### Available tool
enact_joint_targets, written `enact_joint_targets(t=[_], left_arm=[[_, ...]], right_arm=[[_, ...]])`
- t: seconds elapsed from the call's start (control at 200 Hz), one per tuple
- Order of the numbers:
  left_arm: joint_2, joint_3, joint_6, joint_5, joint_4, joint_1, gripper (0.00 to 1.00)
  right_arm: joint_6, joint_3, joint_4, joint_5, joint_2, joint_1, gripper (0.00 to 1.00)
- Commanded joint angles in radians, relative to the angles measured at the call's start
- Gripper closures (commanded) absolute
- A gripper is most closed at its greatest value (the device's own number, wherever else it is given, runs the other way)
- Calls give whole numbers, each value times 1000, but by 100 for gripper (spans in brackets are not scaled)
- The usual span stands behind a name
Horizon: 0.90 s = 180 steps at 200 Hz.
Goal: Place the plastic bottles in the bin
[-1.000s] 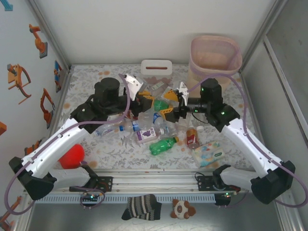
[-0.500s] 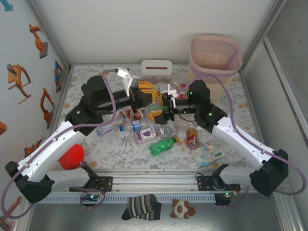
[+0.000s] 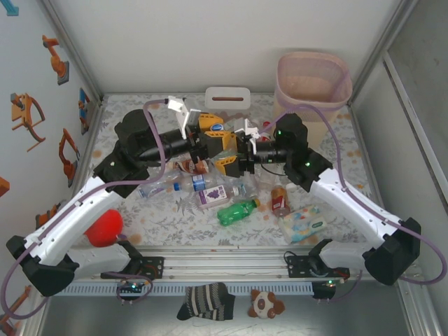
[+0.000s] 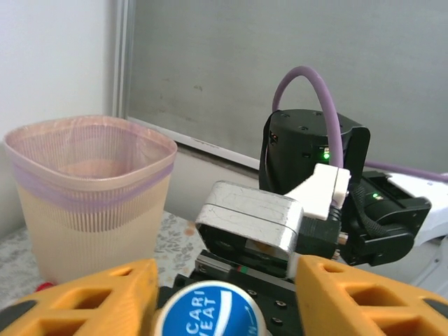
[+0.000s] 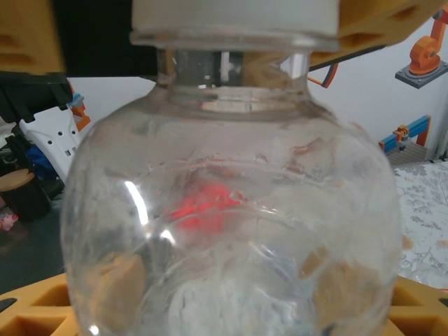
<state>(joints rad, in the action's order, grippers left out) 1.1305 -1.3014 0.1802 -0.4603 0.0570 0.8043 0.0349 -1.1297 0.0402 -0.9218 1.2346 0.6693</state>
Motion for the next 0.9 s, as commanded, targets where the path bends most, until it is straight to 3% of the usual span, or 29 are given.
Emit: enact_joint_targets(t=[0.0,0.325,0.806,0.896], left_arm=[[-55,-1,-4,35,-41,1,41],[-154,85,-24,153,-22,1,23],[-181,158,-3,213,19,1,22],[-179,162,5,218,18,2,21]], right_arm=[[-21,-67,-44,30,-15,1,44],[-49,-157,-171,137,-2,-71,44],[109,-584,-445,568,202,-378,46],[138,-671,-495,600,266,-434,47]])
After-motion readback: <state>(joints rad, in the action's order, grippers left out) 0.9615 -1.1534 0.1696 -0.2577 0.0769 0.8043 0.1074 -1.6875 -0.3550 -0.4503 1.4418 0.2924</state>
